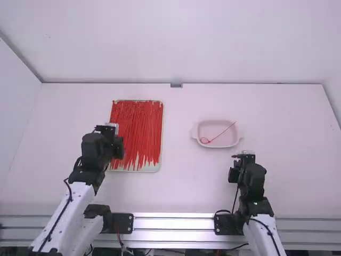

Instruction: Fasten the cable tie

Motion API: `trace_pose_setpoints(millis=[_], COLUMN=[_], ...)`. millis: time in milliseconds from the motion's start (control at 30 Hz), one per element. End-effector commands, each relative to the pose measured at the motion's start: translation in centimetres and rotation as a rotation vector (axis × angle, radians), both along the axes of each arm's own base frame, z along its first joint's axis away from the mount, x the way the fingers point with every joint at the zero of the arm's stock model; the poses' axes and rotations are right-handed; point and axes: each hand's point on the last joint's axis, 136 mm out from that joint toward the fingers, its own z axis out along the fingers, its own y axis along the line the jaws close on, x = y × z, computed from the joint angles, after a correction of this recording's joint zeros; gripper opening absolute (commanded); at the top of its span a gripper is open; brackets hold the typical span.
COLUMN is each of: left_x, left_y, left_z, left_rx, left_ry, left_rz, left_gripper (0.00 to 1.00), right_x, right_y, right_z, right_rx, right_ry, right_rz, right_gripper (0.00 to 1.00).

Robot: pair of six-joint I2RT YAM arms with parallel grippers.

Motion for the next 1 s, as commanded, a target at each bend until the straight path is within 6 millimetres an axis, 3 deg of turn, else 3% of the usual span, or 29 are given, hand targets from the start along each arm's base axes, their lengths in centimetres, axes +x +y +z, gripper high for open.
trace_pose_setpoints(millis=[0, 233, 567, 967], left_x=[-1.0, -3.4, -5.9, -5.0], left_y=[1.9, 2.1, 2.1, 2.1], left_z=[-0.9, -3.6, -7.6, -3.5], left_rx=[0.066, 0.073, 0.072, 0.063], left_ry=[-0.010, -0.010, -0.016, -0.203], left_rz=[0.089, 0.100, 0.100, 0.106], left_gripper=[0.13, 0.00, 0.00, 0.00], right_x=[0.1, 0.8, 1.2, 1.1], right_y=[0.0, 0.0, 0.0, 0.0], right_z=[0.7, 3.3, 6.8, 10.0], right_rx=[0.000, 0.000, 0.000, 0.000], right_ry=[-0.041, -0.158, -0.314, -0.455], right_rz=[0.000, 0.000, 0.000, 0.000], right_gripper=[0.11, 0.00, 0.00, 0.00])
